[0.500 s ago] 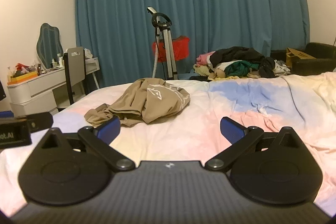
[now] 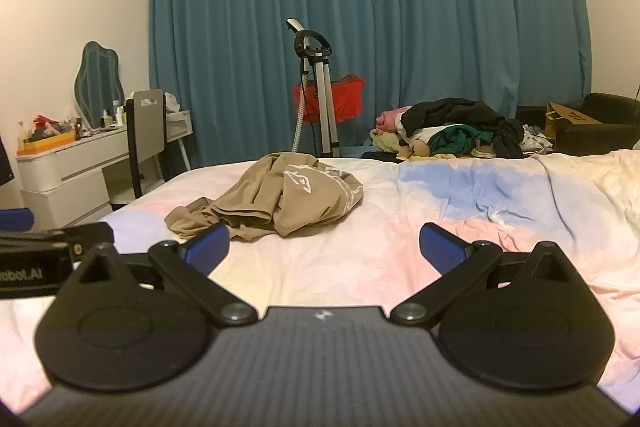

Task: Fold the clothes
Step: 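Move both grippers toward the crumpled beige shirt on the bed, then grasp the beige shirt with the right gripper and lift it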

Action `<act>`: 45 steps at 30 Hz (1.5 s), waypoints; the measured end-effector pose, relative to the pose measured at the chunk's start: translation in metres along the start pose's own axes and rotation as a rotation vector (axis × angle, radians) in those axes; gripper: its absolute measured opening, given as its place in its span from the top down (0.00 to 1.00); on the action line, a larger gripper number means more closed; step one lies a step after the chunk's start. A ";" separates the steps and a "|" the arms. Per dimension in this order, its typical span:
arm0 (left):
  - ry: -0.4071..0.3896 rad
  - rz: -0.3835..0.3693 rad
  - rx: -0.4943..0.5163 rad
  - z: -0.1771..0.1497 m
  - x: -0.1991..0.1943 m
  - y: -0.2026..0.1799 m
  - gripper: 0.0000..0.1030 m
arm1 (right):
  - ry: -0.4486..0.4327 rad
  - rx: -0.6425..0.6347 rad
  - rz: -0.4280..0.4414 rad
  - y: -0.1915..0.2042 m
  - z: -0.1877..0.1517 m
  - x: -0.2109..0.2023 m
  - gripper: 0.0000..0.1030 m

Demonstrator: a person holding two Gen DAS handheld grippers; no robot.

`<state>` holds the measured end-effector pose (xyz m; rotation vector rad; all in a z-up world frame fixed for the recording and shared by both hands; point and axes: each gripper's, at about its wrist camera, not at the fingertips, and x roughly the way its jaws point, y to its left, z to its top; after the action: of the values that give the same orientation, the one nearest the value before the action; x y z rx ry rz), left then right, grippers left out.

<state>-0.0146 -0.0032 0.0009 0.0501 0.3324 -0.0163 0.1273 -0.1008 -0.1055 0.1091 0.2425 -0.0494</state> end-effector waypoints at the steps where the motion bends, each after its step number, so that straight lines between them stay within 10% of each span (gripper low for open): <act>1: 0.009 -0.004 -0.008 0.000 0.002 0.001 0.00 | 0.000 -0.001 0.001 0.001 0.000 0.000 0.00; 29: -0.014 0.069 -0.077 0.023 0.006 0.010 0.00 | -0.106 0.005 -0.008 0.000 0.011 -0.010 0.00; 34: -0.080 0.060 -0.178 0.043 -0.009 0.035 0.00 | 0.002 0.032 0.035 -0.001 0.026 0.054 0.03; 37: -0.080 0.091 -0.172 0.041 -0.009 0.048 0.00 | 0.066 0.058 0.074 0.004 0.030 0.113 0.27; 45: -0.012 0.095 -0.196 0.010 0.047 0.087 0.00 | 0.243 0.106 -0.039 0.032 0.003 0.290 0.30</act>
<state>0.0353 0.0829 -0.0013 -0.1282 0.3183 0.1100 0.4116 -0.0798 -0.1692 0.2165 0.4849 -0.0875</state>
